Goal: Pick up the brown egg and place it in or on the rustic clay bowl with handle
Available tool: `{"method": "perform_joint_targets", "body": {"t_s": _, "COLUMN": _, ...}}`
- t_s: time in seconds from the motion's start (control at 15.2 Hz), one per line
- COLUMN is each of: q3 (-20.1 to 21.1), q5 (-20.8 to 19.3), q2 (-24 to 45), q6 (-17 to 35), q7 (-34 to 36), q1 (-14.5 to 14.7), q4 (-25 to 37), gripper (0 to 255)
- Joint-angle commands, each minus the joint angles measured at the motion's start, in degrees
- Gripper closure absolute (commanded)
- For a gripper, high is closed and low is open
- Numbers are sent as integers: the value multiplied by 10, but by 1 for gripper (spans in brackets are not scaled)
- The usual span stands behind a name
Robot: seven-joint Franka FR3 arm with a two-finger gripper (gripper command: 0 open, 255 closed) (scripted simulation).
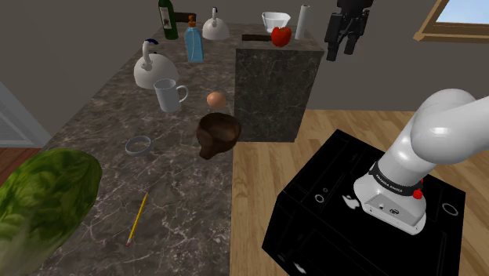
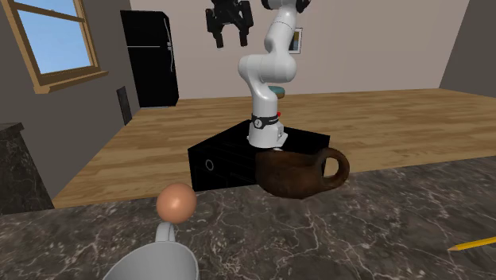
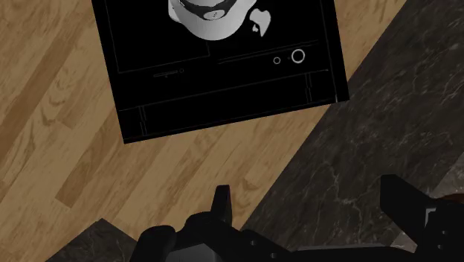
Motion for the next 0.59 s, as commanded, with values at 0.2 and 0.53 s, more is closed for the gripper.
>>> {"method": "perform_joint_targets", "body": {"t_s": 0.2, "q3": -5, "q5": -2, "q2": 50, "q6": 58, "q7": -31, "q1": 8, "q4": -1, "gripper": 0}}
{"method": "perform_joint_targets", "body": {"t_s": 0.53, "q3": -11, "q5": 0, "q2": 142, "q6": 147, "q7": -81, "q1": 22, "q4": 13, "gripper": 0}}
